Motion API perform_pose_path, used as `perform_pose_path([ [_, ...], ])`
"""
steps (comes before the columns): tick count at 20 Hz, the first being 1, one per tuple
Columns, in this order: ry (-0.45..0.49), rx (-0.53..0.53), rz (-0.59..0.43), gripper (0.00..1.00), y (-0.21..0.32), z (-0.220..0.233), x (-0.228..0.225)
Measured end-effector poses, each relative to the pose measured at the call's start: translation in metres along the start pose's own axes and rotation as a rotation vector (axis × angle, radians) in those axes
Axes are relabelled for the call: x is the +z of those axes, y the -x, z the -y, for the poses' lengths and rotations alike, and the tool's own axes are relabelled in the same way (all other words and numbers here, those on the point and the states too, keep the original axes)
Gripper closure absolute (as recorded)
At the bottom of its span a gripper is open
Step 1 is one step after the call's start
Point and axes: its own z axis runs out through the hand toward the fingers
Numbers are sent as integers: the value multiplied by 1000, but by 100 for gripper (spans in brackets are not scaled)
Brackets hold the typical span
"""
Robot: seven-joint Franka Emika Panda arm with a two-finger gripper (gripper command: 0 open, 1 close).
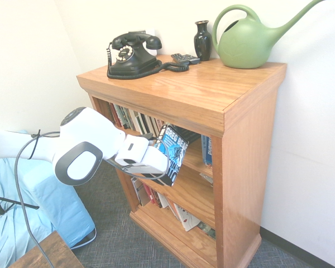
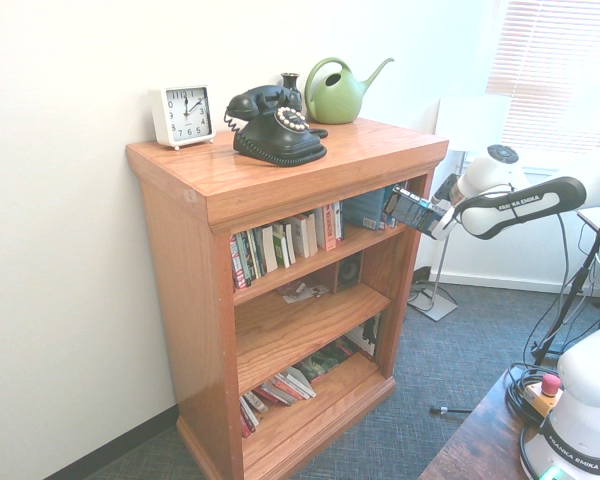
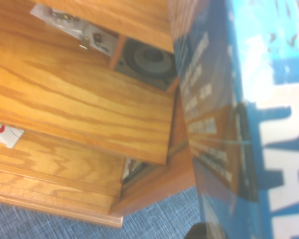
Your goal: Shelf the books
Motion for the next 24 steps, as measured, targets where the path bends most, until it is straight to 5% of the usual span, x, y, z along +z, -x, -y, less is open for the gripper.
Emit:
perform_pose_path([
  [15, -90, 80, 65, 100, -39, 20, 34],
  [24, -124, 52, -14, 100, -43, 35, 40],
])
